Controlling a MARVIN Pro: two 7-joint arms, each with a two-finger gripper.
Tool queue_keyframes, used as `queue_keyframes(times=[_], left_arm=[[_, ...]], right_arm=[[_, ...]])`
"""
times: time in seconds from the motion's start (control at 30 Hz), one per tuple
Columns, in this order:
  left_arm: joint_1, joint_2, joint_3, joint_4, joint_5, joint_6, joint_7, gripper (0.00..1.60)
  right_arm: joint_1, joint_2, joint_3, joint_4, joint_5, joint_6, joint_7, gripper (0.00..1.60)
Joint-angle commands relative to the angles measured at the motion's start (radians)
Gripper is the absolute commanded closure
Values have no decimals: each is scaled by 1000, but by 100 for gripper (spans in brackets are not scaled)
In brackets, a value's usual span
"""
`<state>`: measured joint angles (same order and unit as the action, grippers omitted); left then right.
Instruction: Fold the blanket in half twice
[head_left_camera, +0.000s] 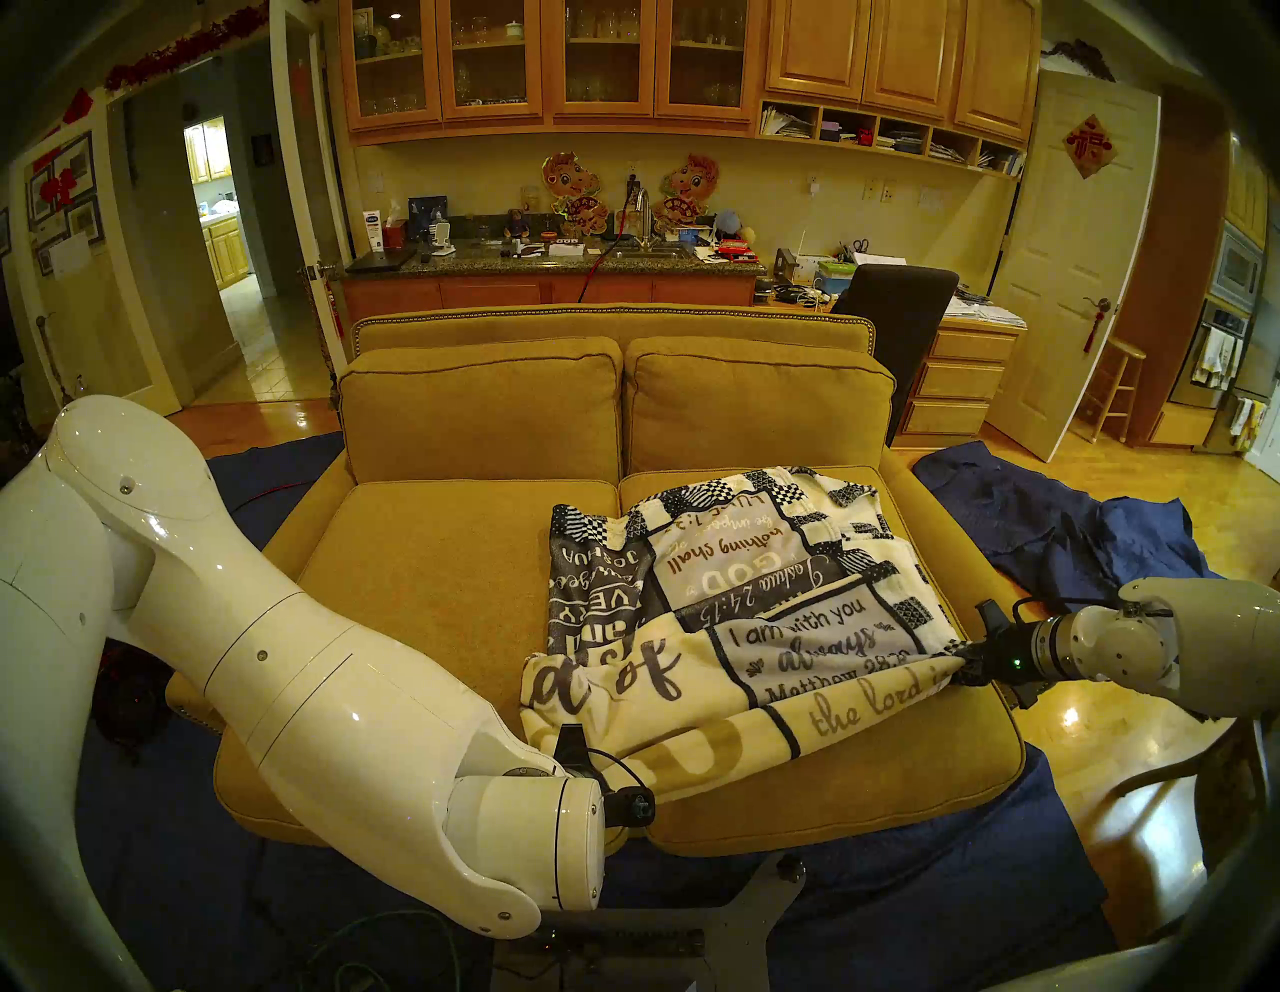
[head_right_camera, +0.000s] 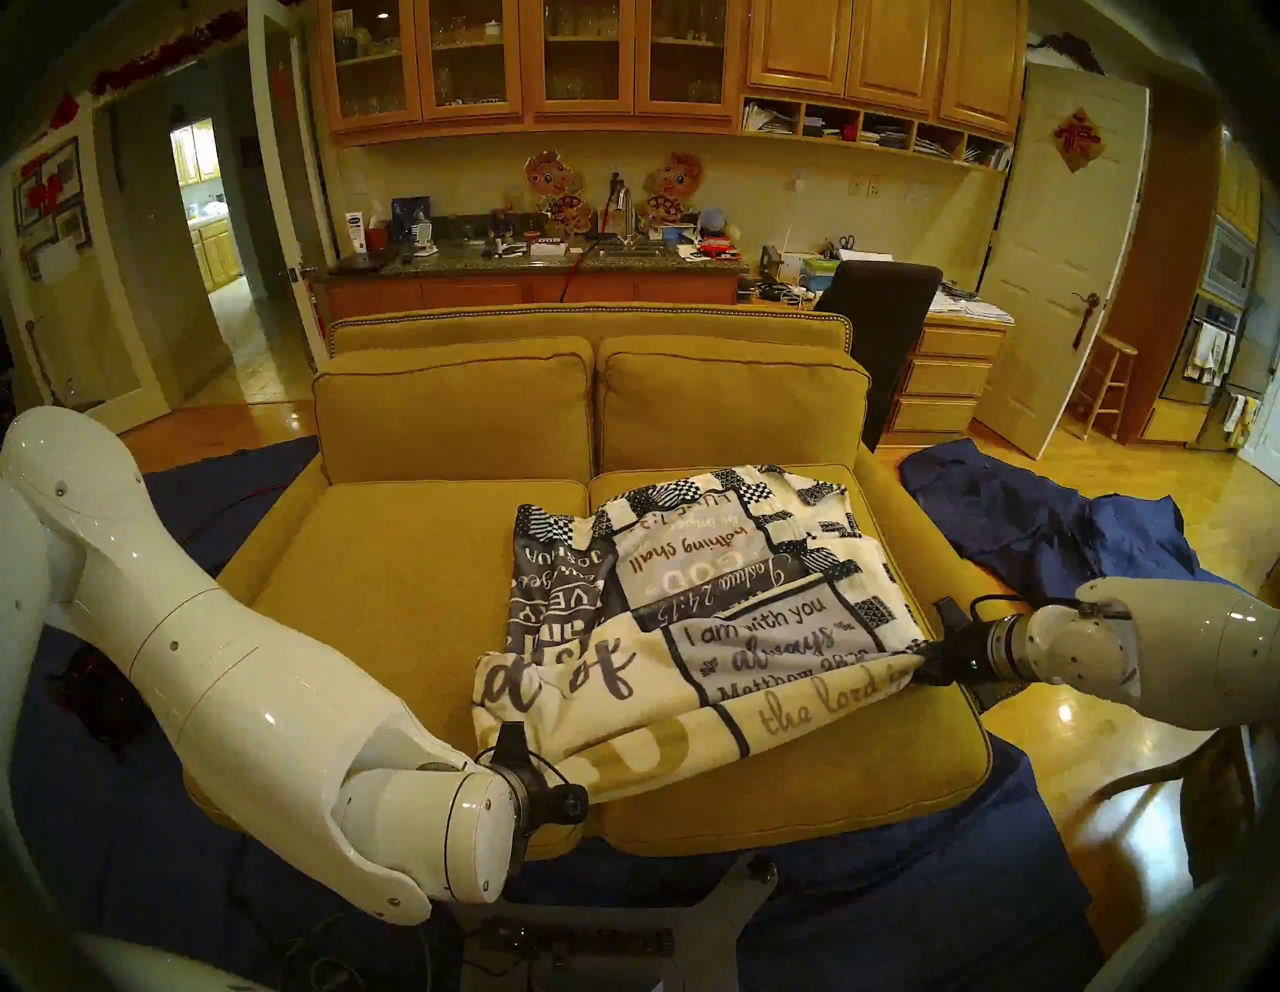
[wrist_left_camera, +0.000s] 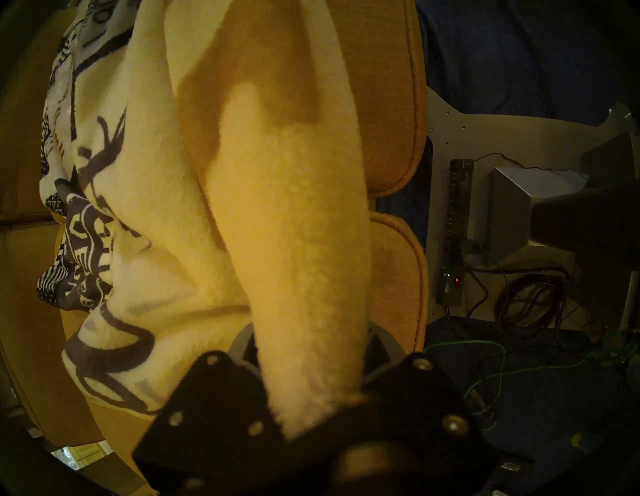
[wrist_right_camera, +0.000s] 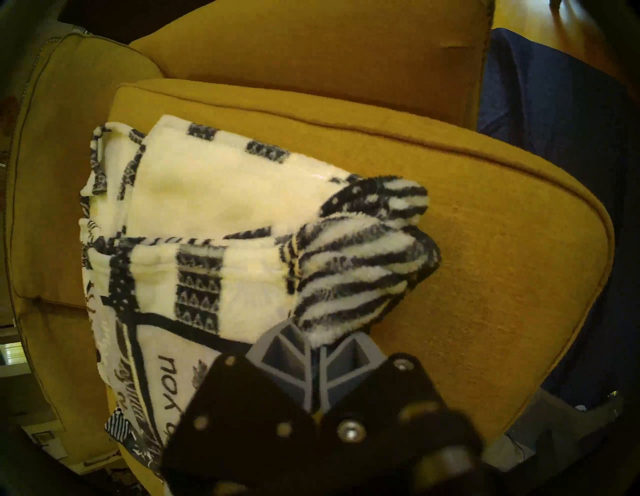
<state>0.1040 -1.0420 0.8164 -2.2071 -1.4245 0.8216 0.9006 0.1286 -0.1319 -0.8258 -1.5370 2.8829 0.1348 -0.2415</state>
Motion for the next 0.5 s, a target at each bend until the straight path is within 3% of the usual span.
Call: queue_keyframes(times=[0.0,0.47], left_arm=[[-15,37,25,12,-9,16,7,160],[-35,43,21,8,9,15,25,160]], right_arm=[[93,16,60,93,-3,1,26,160],[134,14,69,144,-3,85,43,160]])
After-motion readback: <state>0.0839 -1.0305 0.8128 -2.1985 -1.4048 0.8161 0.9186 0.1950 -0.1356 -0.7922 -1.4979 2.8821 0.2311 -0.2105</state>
